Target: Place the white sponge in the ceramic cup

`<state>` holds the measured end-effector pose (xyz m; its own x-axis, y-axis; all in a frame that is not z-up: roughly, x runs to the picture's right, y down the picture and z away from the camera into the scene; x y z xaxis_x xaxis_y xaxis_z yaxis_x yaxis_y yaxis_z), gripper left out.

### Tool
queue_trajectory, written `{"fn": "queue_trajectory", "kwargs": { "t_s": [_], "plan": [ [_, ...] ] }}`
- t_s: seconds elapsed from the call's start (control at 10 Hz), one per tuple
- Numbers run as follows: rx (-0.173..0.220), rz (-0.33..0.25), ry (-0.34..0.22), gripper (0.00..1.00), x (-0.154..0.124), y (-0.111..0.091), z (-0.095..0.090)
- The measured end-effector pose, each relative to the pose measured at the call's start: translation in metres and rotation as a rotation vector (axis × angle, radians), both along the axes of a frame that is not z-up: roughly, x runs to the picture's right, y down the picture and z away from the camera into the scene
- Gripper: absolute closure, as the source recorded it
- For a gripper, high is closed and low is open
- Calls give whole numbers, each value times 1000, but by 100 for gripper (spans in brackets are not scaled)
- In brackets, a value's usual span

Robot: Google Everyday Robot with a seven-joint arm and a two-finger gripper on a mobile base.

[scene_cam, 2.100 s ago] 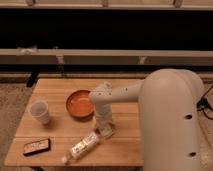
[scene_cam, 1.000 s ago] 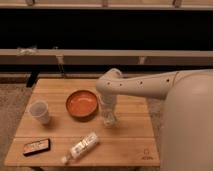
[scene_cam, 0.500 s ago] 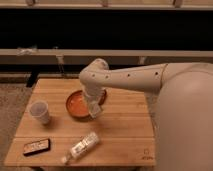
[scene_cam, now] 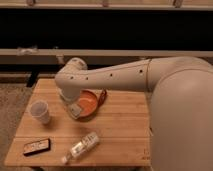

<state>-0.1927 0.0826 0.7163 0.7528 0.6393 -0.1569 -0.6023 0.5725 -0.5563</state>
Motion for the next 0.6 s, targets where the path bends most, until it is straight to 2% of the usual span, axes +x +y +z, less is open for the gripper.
{"fn": "queue_trajectory", "kwargs": {
  "t_s": [0.1, 0.6],
  "plan": [
    [4, -15, -23, 100, -8, 0, -5],
    [2, -14, -23, 100, -8, 1, -5]
  ]
}}
